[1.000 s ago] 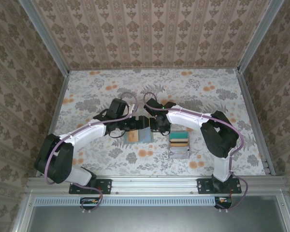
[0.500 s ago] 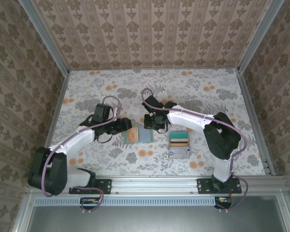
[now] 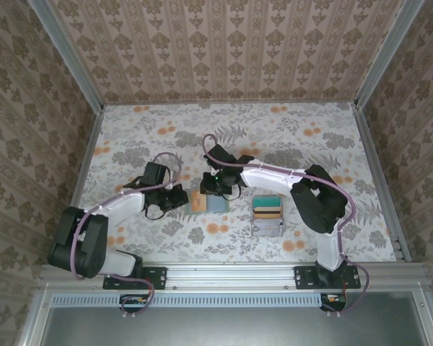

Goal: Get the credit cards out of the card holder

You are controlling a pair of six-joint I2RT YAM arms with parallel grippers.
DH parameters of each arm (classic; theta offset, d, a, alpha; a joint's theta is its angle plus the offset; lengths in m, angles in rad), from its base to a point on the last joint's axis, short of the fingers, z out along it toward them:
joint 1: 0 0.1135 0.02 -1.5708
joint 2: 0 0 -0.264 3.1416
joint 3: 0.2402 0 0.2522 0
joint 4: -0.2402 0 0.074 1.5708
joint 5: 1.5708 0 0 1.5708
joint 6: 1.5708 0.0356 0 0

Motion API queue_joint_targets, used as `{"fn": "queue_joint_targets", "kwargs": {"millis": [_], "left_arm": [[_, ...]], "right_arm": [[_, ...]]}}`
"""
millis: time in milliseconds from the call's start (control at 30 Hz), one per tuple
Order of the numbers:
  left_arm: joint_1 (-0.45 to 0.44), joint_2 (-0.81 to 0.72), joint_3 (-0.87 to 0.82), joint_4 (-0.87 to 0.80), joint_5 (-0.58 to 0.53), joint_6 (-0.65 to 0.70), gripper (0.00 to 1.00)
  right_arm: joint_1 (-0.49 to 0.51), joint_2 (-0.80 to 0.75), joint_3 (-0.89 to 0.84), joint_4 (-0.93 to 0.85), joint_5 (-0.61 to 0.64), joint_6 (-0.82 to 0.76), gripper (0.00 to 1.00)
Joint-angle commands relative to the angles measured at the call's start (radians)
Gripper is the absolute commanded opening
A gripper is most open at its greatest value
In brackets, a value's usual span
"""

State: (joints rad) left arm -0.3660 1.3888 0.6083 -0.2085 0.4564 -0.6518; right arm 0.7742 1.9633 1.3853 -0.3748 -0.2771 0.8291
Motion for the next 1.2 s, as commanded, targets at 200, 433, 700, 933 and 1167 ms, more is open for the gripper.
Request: {"fn": "queue_joint_targets", "kwargs": {"millis": [200,433,700,933,1167], "left_arm": [[-0.013,0.071,0.003,0.024,0.000,-0.009,0.06],[-0.014,0.102,0.006,0.014,-0.009,-0.012,0.04],[-0.018,0.106,0.007,0.003,-0.018,-0.010,0.03],[-0.025,0.114,0.010,0.003,-0.015,-0.011,0.02],[-0.028,0.117,0.015,-0.001,-0.014,-0.011,0.01]], "right_arm": [[-0.022,0.038,-0.063,0.071,-0.080,0.059,0.21],[-0.030,0.064,-0.081,0.080,-0.104,0.065,0.21],[-0.032,0.088,-0.081,0.091,-0.125,0.064,0.21],[-0.031,0.093,-0.082,0.113,-0.151,0.065,0.21],[-0.031,0.100,-0.078,0.111,-0.160,0.067,0.15]]}}
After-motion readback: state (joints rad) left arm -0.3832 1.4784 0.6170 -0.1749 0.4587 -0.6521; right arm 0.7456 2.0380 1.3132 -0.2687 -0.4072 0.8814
